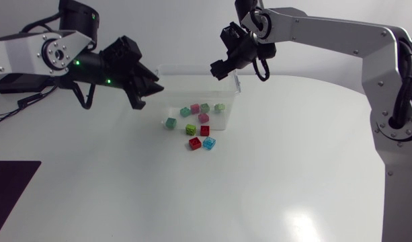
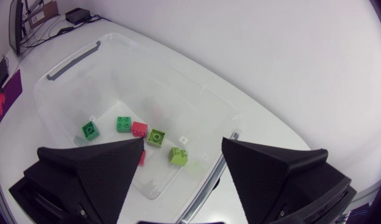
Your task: Place the duplo bricks in the container
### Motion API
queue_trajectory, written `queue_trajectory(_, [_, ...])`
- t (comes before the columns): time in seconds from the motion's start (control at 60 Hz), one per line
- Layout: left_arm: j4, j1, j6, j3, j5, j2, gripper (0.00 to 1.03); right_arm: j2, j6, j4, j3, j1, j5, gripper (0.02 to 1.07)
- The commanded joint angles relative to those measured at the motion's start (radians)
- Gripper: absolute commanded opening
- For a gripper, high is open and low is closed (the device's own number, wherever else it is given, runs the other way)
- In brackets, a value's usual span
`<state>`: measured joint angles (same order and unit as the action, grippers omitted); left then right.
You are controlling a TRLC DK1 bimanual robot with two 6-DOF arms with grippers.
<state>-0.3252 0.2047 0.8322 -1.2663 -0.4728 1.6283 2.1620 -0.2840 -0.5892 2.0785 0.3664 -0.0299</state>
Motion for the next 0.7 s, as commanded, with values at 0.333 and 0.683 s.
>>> queue_trajectory(0.333, [0.072,0.016,-0.182,-0.364,-0.012,0.278,0.19,-0.323,-0.021,0.028,-0.363,0.029,-0.022,1.02])
queue_trajectory(0.683, [0.072,0.042,-0.252,-0.57,0.005,0.478,0.2,-0.444,-0.049,0.109,-0.679,0.08,-0.028,1.02])
